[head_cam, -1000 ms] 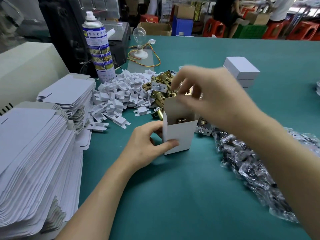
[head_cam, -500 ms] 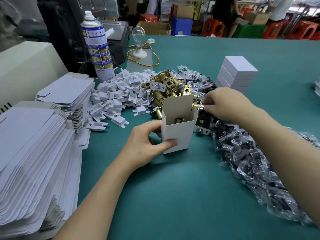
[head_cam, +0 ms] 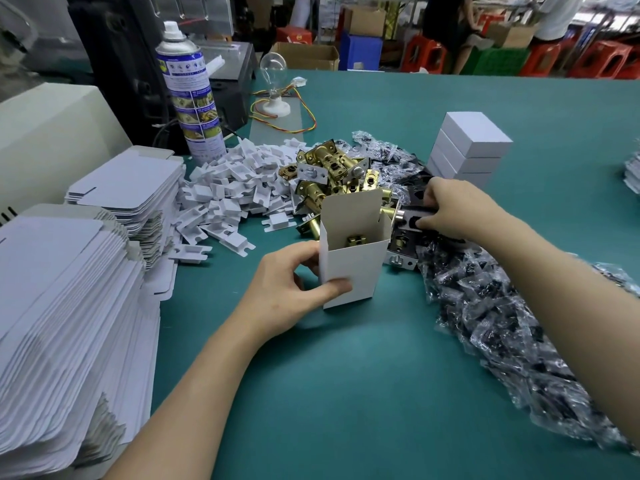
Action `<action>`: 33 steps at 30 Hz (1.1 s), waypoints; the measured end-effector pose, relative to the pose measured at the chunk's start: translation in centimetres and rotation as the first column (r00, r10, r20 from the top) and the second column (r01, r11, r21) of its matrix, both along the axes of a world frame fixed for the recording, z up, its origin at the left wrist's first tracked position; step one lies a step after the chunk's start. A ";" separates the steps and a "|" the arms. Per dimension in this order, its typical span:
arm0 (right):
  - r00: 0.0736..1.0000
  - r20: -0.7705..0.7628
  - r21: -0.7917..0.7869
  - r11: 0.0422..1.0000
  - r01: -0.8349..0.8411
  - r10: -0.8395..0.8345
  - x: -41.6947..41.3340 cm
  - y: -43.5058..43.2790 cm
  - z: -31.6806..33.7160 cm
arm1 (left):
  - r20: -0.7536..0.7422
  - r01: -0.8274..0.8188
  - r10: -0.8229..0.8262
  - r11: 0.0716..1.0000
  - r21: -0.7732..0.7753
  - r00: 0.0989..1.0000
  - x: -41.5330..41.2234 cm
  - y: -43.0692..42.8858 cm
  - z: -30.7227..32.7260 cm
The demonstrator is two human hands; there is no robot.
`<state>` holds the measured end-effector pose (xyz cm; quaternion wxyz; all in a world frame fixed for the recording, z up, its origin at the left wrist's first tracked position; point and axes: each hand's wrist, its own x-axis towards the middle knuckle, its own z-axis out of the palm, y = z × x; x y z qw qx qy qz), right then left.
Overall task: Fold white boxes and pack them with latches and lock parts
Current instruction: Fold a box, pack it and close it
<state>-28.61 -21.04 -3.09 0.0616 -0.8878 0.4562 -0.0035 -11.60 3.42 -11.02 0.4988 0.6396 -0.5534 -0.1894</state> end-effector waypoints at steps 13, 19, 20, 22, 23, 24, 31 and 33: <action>0.689 0.724 0.229 0.931 -0.285 0.033 -1.4 5.0 5.7 | -0.007 -0.004 0.004 1.000 0.010 1.000 -0.1 0.0 0.0; 0.505 0.859 0.444 0.607 -0.660 -0.080 -1.0 9.0 8.2 | -0.011 -0.010 0.011 1.000 0.025 1.000 -0.1 0.1 0.1; 0.504 0.862 0.449 0.557 -0.699 -0.062 -1.1 9.4 8.4 | -0.013 -0.010 0.010 1.000 0.024 1.000 -0.1 0.1 0.1; 0.516 0.857 0.440 0.519 -0.733 0.003 -1.2 10.0 8.5 | -0.013 -0.010 0.010 1.000 0.020 1.000 -0.2 0.1 0.1; 0.526 0.850 0.425 0.540 -0.727 0.039 -1.2 10.2 8.5 | -0.012 -0.010 0.010 1.000 0.018 1.000 -0.3 0.1 0.1; 0.536 0.841 0.397 0.583 -0.709 0.078 -1.2 10.4 8.5 | -0.012 -0.012 0.012 1.000 0.017 1.000 -0.3 0.1 0.1; 0.643 0.666 0.082 0.819 -0.568 0.379 -2.1 11.1 8.2 | 0.001 0.038 -0.038 0.999 0.013 0.999 -0.3 0.2 0.3; 0.694 0.557 0.078 0.804 -0.590 0.455 -2.4 11.4 8.3 | 0.009 0.046 -0.047 0.999 0.008 0.999 -0.2 0.1 0.3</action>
